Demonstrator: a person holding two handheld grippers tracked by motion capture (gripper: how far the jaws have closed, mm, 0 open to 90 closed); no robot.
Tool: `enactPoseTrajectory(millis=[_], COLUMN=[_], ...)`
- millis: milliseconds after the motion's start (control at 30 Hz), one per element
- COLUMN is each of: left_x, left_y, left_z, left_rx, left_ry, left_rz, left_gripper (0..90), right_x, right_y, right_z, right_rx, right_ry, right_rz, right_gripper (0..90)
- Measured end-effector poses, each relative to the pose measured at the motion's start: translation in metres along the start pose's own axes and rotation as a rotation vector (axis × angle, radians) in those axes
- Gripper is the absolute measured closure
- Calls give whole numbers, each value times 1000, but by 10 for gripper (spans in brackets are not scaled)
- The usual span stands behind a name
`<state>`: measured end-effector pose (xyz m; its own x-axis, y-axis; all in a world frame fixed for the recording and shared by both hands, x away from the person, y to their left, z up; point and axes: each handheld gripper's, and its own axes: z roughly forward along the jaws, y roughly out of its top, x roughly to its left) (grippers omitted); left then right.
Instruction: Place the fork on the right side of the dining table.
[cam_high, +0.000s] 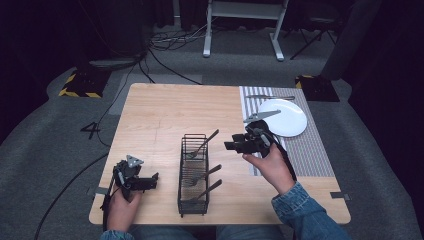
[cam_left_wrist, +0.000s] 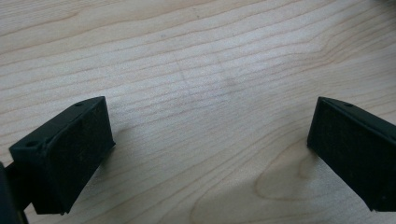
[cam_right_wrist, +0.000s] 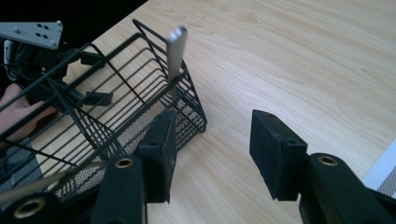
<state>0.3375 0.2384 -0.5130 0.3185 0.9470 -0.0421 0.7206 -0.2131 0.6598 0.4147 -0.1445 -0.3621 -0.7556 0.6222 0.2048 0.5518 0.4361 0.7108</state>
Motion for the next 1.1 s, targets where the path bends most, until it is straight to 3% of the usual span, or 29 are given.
enactPoseTrajectory(millis=[400, 700, 1100], left_x=[0, 0, 0], left_y=[1, 1, 1], left_z=[0, 0, 0], left_rx=[1, 2, 2], left_ry=[0, -1, 0], left_rz=[4, 5, 5], left_gripper=[2, 2, 2], right_x=[9, 7, 10], right_y=[30, 41, 44], right_z=[11, 22, 34], right_rx=[6, 20, 56], right_ry=[65, 69, 75], right_rz=[11, 31, 33], right_gripper=[514, 551, 781])
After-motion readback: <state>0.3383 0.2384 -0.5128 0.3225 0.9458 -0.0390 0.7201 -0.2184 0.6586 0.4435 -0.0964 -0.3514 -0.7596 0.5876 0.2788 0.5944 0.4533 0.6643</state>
